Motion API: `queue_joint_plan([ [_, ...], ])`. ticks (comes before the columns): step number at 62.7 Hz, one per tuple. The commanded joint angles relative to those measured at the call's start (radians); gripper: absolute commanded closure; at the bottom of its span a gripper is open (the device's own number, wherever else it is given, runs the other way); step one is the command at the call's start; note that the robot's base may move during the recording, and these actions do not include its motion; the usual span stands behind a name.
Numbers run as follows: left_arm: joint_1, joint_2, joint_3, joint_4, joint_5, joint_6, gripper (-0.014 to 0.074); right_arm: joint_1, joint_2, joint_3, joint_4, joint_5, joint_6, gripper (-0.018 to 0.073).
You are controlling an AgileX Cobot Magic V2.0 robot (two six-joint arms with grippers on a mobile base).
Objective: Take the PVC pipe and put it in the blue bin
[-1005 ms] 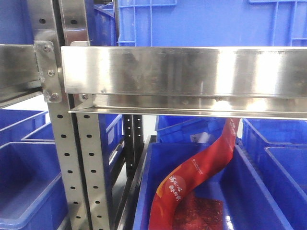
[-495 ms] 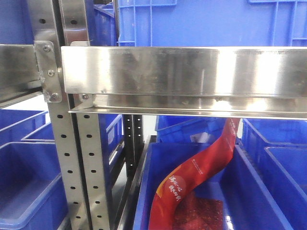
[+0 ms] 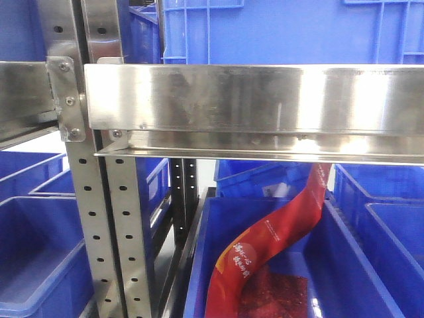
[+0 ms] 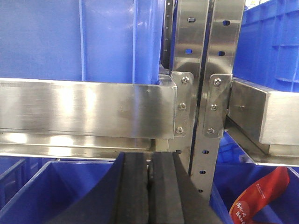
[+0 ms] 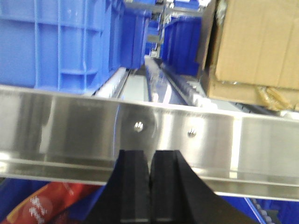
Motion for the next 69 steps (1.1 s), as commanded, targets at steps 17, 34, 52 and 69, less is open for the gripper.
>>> queue_joint_plan([
  [17,-0.003,-0.005,-0.002,0.004,-0.008,0.003,0.0708,-0.005,-0.001,0.0,-0.12,-0.117,0.201,0.0727],
  [34,-0.003,-0.005,-0.002,0.004,-0.008,0.003,0.0708,0.002,-0.001,0.0,-0.137,-0.117,0.242,0.0727],
  [52,-0.003,-0.005,-0.002,0.004,-0.008,0.003,0.0708,0.022,-0.001,0.0,-0.169,-0.115,0.369,0.0727],
  [69,-0.003,-0.005,-0.002,0.004,-0.008,0.003,0.0708,0.024,-0.001,0.0,-0.109,-0.078,0.369,0.0727],
])
